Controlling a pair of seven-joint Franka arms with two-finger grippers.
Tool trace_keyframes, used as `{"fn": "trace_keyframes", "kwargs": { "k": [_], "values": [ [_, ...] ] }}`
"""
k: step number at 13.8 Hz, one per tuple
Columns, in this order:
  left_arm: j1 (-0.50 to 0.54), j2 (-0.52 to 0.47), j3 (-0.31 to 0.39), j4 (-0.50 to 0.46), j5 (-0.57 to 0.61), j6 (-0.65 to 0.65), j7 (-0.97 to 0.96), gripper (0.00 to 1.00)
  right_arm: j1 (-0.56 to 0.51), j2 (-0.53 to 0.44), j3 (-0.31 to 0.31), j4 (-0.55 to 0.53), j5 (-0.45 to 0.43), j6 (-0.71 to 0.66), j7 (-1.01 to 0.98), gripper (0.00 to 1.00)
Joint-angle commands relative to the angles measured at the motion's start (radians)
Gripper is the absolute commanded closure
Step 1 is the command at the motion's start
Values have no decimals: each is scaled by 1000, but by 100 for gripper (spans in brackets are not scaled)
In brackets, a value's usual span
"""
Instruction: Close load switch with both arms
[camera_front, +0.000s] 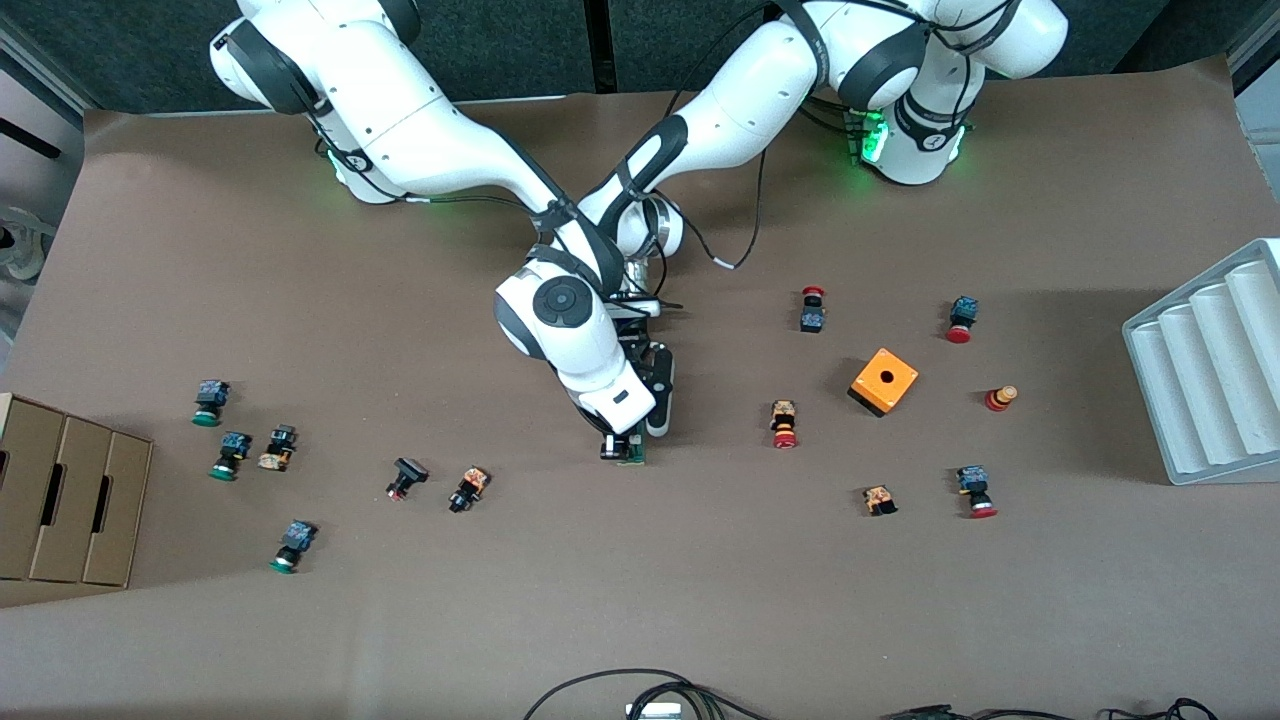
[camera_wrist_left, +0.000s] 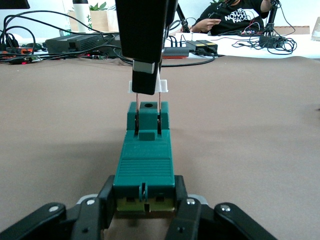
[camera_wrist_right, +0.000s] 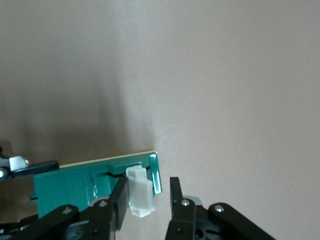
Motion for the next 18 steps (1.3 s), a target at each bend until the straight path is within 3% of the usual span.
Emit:
{"fn": "trace_keyframes", "kwargs": {
  "k": [1, 18],
  "values": [
    [3, 8, 3, -8, 0, 16, 0, 67, -5, 22, 2, 8, 14, 40, 4, 61],
    [3, 7, 3, -8, 0, 16, 1, 67, -2, 24, 2, 10, 43, 60, -1, 62]
  ]
}}
